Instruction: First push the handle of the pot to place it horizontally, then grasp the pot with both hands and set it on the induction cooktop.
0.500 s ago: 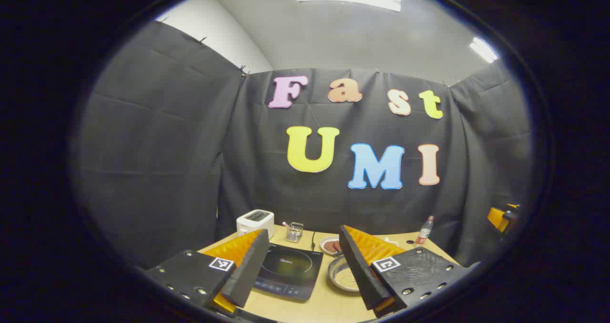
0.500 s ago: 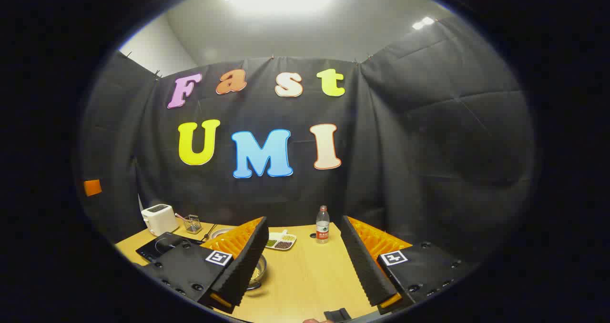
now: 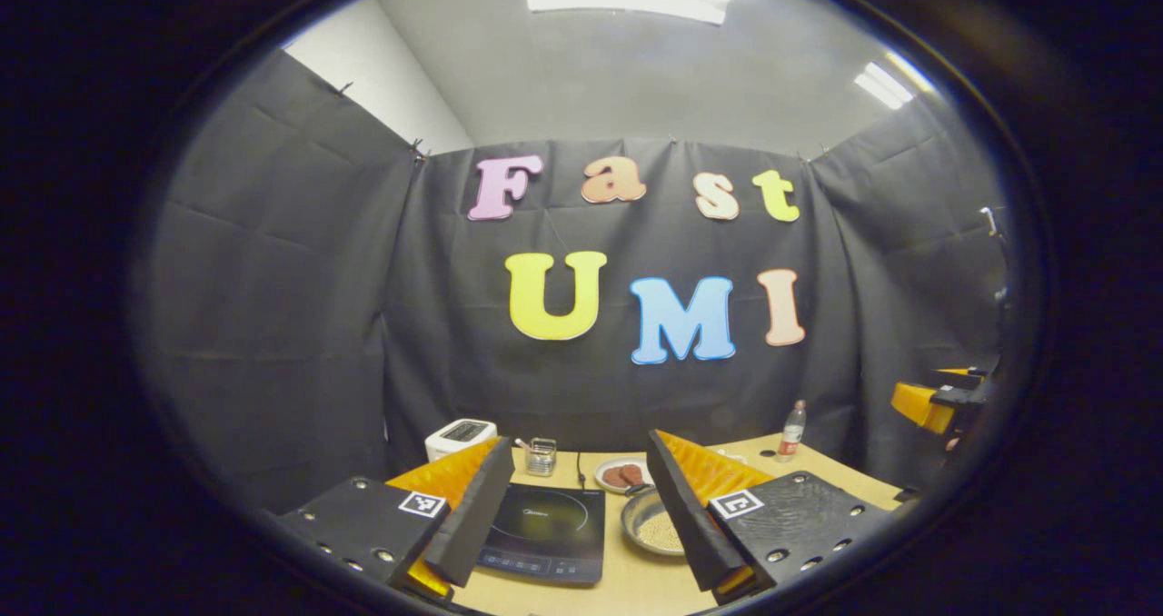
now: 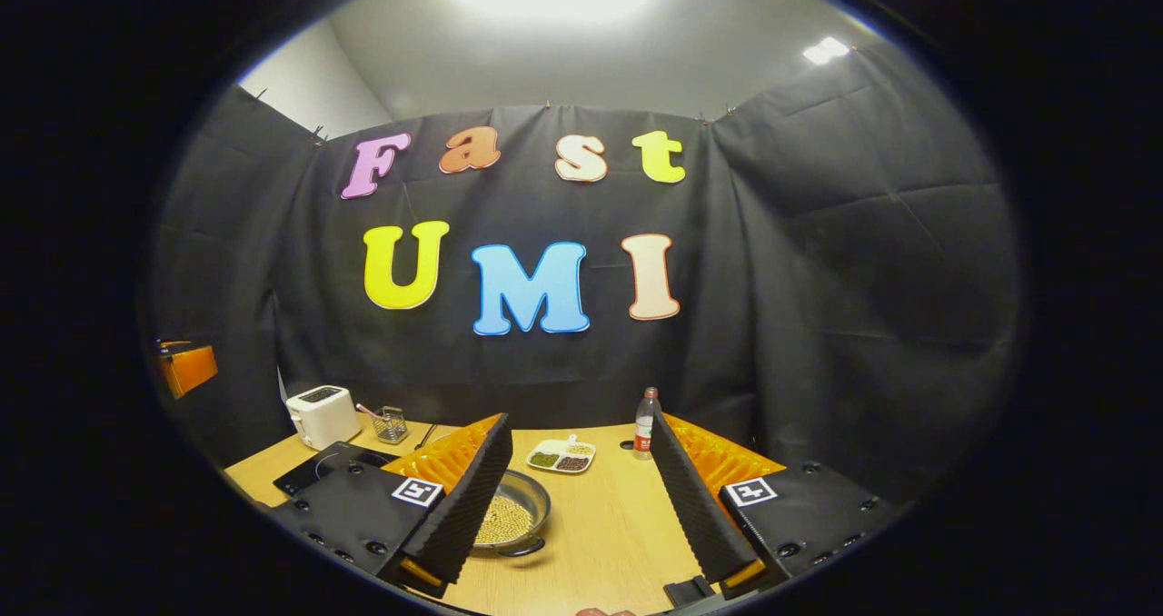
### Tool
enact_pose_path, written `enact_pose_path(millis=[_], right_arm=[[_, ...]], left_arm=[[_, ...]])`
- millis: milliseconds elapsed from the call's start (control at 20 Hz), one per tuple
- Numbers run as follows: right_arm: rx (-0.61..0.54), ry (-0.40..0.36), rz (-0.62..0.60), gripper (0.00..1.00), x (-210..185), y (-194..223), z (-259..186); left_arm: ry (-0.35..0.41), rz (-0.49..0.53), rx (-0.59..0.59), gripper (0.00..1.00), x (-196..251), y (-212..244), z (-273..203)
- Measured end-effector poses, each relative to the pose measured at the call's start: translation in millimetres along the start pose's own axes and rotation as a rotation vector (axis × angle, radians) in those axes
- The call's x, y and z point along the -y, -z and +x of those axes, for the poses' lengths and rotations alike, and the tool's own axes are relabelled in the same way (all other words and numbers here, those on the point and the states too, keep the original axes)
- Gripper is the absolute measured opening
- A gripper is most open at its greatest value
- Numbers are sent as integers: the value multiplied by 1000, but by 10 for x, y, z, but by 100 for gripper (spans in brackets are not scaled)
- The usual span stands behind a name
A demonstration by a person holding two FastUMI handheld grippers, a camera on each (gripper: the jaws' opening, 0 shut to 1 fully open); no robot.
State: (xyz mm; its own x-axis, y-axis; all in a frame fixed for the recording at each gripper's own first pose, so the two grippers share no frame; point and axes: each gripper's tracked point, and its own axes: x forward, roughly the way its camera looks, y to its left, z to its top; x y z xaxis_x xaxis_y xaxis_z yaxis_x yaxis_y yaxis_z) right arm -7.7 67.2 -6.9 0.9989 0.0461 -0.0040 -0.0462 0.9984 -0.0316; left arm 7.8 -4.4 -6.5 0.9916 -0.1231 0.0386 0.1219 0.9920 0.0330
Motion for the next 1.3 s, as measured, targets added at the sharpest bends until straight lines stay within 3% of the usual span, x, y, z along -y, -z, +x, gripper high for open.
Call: enact_pose_path(millis=[450,750,1250,1300], right_arm=[[-74,-34,-4,95,-209,228,28],[-130,-36,-18,97,-244,347,154],[-254,-184,-43,95,-867,443,392],[-277,-191,-54,90,-907,489,417]], left_arm=[[-36,-75,-70,87,-346,321,72],[-7,-53,-99,87,-307,441,201],[12,-83,-114,89,-466,595,417],[10,-92,-113,90,-508,607,424]])
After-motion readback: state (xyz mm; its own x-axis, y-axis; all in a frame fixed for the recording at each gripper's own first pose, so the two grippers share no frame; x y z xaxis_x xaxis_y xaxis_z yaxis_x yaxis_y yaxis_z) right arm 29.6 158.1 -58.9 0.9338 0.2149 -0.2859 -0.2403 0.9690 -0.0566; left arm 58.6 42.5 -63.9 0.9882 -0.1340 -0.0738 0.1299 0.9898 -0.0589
